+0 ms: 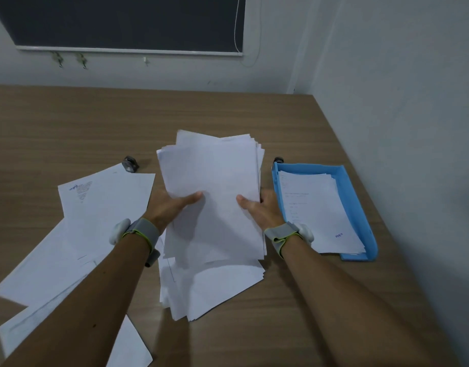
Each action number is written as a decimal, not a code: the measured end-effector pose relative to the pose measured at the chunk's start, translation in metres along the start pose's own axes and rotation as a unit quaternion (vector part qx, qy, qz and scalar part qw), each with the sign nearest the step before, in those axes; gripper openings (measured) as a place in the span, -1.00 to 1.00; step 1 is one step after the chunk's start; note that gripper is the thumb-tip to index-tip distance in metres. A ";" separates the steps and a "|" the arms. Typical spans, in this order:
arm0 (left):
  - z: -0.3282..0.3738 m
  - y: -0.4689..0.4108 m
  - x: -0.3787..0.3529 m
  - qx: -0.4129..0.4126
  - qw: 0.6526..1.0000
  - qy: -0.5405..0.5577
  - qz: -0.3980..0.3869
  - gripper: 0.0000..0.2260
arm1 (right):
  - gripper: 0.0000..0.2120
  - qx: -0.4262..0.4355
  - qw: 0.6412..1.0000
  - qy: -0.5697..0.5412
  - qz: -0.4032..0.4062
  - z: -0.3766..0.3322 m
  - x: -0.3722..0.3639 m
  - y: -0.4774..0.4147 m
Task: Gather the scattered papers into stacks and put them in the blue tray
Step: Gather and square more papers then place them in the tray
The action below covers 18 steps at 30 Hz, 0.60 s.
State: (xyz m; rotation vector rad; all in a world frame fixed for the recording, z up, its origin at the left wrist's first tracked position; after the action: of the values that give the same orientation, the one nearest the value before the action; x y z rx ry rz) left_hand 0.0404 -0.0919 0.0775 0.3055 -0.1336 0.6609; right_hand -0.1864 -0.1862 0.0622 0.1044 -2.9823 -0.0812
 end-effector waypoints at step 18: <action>0.028 0.005 -0.007 -0.095 0.991 0.079 0.041 -0.40 | -0.83 0.047 0.995 -0.029 0.083 -0.032 -0.005 0.000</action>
State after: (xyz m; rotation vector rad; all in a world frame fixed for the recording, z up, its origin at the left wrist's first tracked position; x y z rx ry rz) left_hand 0.0313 -0.1008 0.1037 0.0639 -0.0573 0.7449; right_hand -0.1768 -0.1878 0.0931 -0.1385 -3.0388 0.0771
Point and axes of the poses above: each hand's wrist, its own y-axis away from the middle knuckle, its own x-axis out of the back of the hand, z = x × y, the point moved 4 cm from there along -y, towards the middle knuckle, and after that the axes turned 12 degrees about z, right-handed, at the moved point
